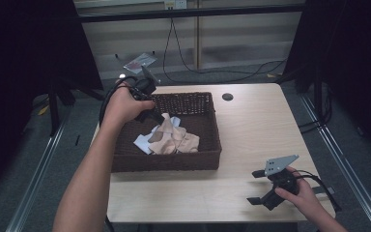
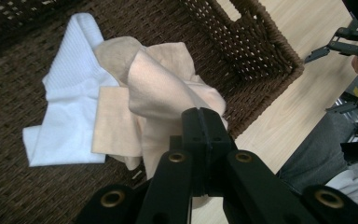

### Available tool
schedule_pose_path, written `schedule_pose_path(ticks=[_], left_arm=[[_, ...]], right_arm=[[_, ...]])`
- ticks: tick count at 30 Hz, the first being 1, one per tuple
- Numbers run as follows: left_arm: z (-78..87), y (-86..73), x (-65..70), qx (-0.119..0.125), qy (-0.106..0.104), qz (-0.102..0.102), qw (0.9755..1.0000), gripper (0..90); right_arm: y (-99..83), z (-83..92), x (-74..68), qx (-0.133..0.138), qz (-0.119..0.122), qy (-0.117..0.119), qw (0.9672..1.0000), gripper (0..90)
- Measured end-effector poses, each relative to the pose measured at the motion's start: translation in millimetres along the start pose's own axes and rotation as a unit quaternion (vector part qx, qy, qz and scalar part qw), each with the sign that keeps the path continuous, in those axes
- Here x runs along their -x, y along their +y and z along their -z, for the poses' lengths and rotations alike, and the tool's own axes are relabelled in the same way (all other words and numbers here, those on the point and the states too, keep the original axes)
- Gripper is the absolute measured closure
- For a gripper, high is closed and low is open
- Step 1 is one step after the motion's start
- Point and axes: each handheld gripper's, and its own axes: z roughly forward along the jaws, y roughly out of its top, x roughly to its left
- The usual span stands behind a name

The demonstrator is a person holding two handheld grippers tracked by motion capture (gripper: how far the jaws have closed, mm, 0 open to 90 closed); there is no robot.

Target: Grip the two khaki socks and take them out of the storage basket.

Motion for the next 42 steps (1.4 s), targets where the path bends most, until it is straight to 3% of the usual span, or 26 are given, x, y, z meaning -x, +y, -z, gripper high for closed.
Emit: schedule_pose_path(ticks=[21,42], left_arm=[[39.6,6.4,31.0,0.008,-0.027,-0.019,0.9994,90.0],[32.1,-6.3,44.6,-0.006,-0.046,-0.05,0.9977,90.0]], right_arm=[[0.1,0.1,-0.2,-0.001,0.0,0.0,1.0,2.9],[0.4,0.6,-0.5,0.002,0.001,-0.001,1.0,2.9]])
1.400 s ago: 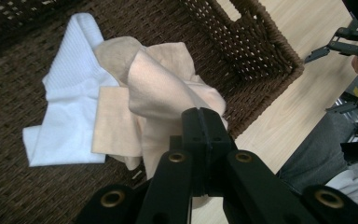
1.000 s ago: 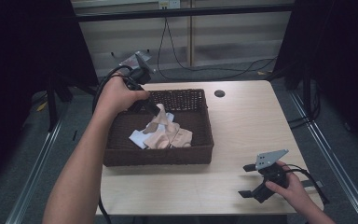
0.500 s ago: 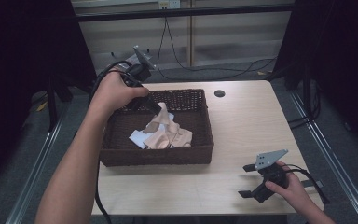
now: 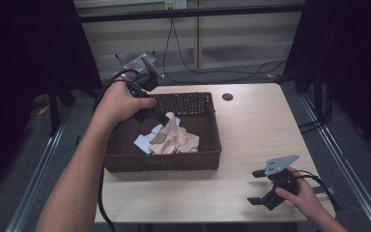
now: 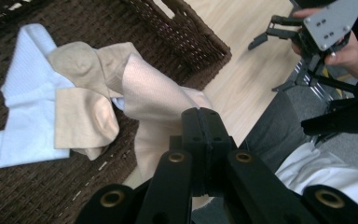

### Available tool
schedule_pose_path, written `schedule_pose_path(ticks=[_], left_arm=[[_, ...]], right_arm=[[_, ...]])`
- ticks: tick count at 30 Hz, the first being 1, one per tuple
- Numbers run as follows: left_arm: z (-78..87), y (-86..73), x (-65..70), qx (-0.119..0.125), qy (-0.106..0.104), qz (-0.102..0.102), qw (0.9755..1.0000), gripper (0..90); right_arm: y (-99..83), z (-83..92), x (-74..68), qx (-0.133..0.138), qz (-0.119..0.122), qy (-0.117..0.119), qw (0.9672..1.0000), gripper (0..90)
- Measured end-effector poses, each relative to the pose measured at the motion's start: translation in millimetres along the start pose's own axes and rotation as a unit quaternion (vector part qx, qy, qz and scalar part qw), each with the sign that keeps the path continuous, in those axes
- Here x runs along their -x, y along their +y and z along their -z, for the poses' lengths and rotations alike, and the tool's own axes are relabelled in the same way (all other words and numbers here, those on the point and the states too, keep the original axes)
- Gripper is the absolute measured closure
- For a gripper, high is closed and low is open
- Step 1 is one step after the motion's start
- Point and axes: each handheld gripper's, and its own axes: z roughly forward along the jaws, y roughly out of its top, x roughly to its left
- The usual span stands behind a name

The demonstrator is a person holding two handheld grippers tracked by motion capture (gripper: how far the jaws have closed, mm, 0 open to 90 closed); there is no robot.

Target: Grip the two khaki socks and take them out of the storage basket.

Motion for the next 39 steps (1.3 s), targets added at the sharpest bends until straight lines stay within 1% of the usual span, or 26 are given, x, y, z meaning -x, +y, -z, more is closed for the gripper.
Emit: schedule_pose_path(ticks=[1,2,3,5,8,9,11,12,13,16,17,18,22,25,26,28,30,33,34,36,39], left_arm=[[-1.4,-1.5,1.1,0.0,0.001,-0.003,1.0,90.0],[-1.8,-2.4,1.9,-0.006,0.0,-0.006,1.0,90.0],[-3.8,-3.9,2.9,0.0,-0.003,-0.006,1.0,90.0],[-4.4,-5.8,3.9,-0.005,-0.001,-0.013,0.9999,90.0],[-6.9,-9.0,5.7,-0.003,-0.003,-0.014,0.9999,90.0],[-7.8,-10.0,6.2,-0.006,-0.001,-0.015,0.9999,90.0],[-10.7,-12.5,7.0,-0.005,-0.005,-0.018,0.9998,90.0],[-11.3,-13.5,7.3,-0.009,-0.01,-0.021,0.9997,90.0],[-13.2,-15.0,8.1,-0.005,-0.01,-0.022,0.9997,90.0],[-16.6,-17.8,9.9,-0.01,-0.01,-0.028,0.9995,90.0],[-17.4,-18.7,11.2,-0.014,-0.01,-0.028,0.9995,90.0],[-19.3,-19.8,12.2,-0.011,-0.009,-0.031,0.9994,90.0],[-24.1,-23.3,16.2,-0.021,-0.009,-0.037,0.9991,90.0],[-28.0,-26.0,17.9,-0.022,-0.012,-0.041,0.9989,90.0],[-28.5,-26.4,17.8,-0.026,-0.009,-0.046,0.9986,90.0],[-32.3,-29.0,18.8,-0.02,-0.013,-0.044,0.9988,90.0],[-34.9,-30.4,19.0,-0.025,-0.015,-0.045,0.9986,90.0],[-40.3,-33.5,20.9,-0.025,-0.018,-0.051,0.9982,90.0],[-42.3,-34.4,22.1,-0.024,-0.016,-0.051,0.9983,90.0],[-45.2,-35.8,23.1,-0.03,-0.015,-0.054,0.998,90.0],[-49.9,-38.5,24.1,-0.028,-0.022,-0.058,0.9977,90.0]], right_arm=[[0.0,-0.1,0.0,-0.001,0.0,0.0,1.0,3.0],[0.0,-0.2,0.0,-0.001,0.0,0.0,1.0,2.9],[0.0,-0.1,0.0,-0.001,0.0,0.0,1.0,2.9],[0.0,0.2,-0.1,0.0,-0.001,0.0,1.0,2.9],[-0.1,-0.2,-0.2,-0.001,0.001,0.0,1.0,2.9],[-0.1,-0.2,-0.2,-0.001,0.001,0.0,1.0,2.9],[0.0,0.1,-0.4,-0.002,-0.001,0.0,1.0,2.9],[0.0,0.0,-0.2,0.0,0.0,0.0,1.0,2.9],[0.0,0.1,-0.1,0.0,0.0,-0.001,1.0,2.9],[-0.1,-0.4,-0.2,0.0,0.001,0.001,1.0,2.9],[-0.1,-0.6,-0.2,-0.001,0.001,0.001,1.0,2.9],[-0.2,-0.7,-0.2,-0.001,0.002,0.001,1.0,2.9],[0.0,0.0,-0.1,0.0,0.0,-0.001,1.0,2.9],[-0.1,-0.2,-0.5,-0.002,0.0,0.001,1.0,2.9],[-0.1,-0.2,-0.5,-0.002,0.0,0.001,1.0,2.9],[-0.2,0.2,-0.4,-0.002,0.001,0.0,1.0,2.9],[-0.1,0.5,-0.4,-0.001,0.0,0.0,1.0,2.9],[-0.1,0.3,-0.5,-0.002,0.001,0.0,1.0,2.9],[-0.1,0.4,-0.5,-0.001,0.0,0.0,1.0,2.9],[-0.1,0.4,-0.4,-0.002,-0.001,0.0,1.0,2.9],[-0.1,0.2,-0.5,-0.002,0.001,0.0,1.0,2.9]])
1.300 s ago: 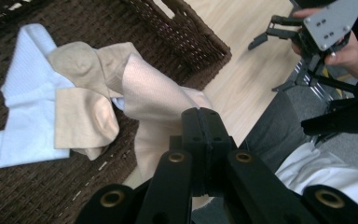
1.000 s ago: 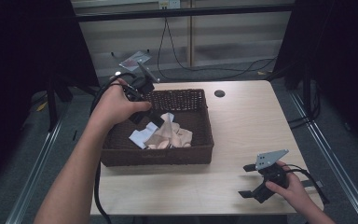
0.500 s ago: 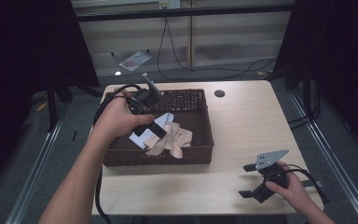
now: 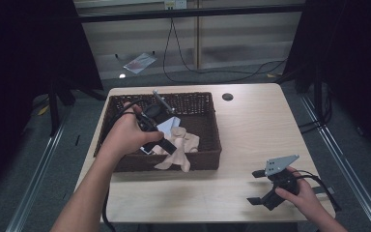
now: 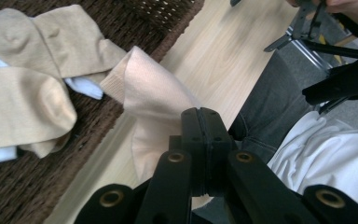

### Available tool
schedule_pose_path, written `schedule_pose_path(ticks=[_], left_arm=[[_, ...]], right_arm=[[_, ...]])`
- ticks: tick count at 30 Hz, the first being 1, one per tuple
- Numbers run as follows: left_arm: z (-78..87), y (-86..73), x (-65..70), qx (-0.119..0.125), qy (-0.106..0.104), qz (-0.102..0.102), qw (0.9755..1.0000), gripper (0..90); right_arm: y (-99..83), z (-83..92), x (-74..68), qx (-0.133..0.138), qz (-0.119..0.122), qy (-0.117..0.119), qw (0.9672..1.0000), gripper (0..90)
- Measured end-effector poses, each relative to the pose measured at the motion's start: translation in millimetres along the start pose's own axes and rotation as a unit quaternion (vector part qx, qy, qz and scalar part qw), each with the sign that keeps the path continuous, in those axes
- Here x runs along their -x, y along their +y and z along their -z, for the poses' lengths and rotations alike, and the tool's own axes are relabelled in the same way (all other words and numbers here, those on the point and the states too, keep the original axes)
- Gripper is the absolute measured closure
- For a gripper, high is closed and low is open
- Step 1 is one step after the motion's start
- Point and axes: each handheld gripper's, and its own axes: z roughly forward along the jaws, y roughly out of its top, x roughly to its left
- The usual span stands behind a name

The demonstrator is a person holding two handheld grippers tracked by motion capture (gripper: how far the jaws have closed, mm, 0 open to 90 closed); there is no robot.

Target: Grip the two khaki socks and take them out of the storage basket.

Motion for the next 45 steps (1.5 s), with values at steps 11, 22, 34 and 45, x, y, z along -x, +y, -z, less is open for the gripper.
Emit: schedule_pose_path(ticks=[11,22,34,45], left_arm=[[-22.3,-11.4,-1.1,-0.007,0.008,0.004,0.9999,89.6],[-34.0,-14.8,-3.6,-0.007,0.024,0.007,0.9997,73.6],[-33.0,-2.3,-31.4,0.025,0.079,0.039,0.9958,34.1],[-49.2,0.5,-67.5,0.056,0.079,0.062,0.9933,17.7]], right_arm=[[0.1,0.8,-0.4,0.002,0.0,0.0,1.0,2.9],[0.2,0.8,-0.5,0.001,-0.001,0.0,1.0,2.9],[0.4,0.3,-0.3,-0.002,0.003,0.0,1.0,2.9],[0.4,0.2,-0.6,-0.001,0.002,0.0,1.0,2.9]])
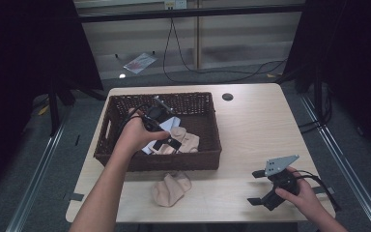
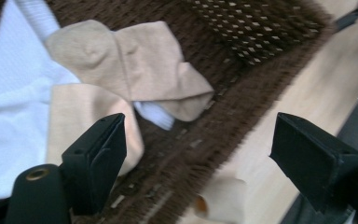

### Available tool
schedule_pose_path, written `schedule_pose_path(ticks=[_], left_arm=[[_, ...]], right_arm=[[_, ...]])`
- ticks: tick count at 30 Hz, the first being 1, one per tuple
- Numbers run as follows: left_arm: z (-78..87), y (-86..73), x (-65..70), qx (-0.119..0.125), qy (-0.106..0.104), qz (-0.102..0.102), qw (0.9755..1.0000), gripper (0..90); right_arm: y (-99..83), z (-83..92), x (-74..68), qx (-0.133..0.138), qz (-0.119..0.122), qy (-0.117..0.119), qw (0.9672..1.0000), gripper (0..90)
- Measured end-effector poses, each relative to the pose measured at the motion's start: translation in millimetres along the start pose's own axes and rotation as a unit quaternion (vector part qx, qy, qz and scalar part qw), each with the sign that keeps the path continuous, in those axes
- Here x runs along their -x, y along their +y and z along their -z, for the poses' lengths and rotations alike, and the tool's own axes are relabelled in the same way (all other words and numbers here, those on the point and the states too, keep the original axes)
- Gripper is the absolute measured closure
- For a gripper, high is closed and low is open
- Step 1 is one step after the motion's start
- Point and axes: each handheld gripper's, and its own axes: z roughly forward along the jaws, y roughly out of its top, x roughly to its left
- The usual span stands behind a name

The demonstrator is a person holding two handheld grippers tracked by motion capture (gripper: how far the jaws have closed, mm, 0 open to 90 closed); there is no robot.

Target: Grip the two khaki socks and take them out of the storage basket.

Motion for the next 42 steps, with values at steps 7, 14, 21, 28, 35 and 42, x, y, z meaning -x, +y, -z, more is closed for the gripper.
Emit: schedule_pose_path(ticks=[7,14,21,28,35,42], left_arm=[[-11.6,-0.4,-16.4,-0.002,0.007,0.017,0.9998,16.0],[-20.2,-1.4,-29.2,0.006,0.014,0.029,0.9995,16.1],[-33.3,-1.2,-41.2,-0.002,0.022,0.039,0.999,16.4],[-45.0,-1.7,-52.7,-0.011,0.035,0.044,0.9983,20.3],[-54.6,-2.9,-62.7,-0.028,0.048,0.04,0.9977,26.6],[-58.1,-2.6,-66.1,-0.027,0.056,0.023,0.9978,43.1]], right_arm=[[0.0,-0.3,0.0,0.0,0.001,0.0,1.0,2.9],[0.0,-0.3,0.0,0.0,0.001,0.0,1.0,2.9],[0.1,-0.3,0.3,0.0,0.001,0.0,1.0,2.9],[0.1,-0.2,0.1,0.001,0.001,0.001,1.0,2.9],[0.0,-0.5,0.1,0.0,0.001,0.002,1.0,2.9],[0.0,-0.8,0.0,0.0,-0.001,0.003,1.0,2.9]])
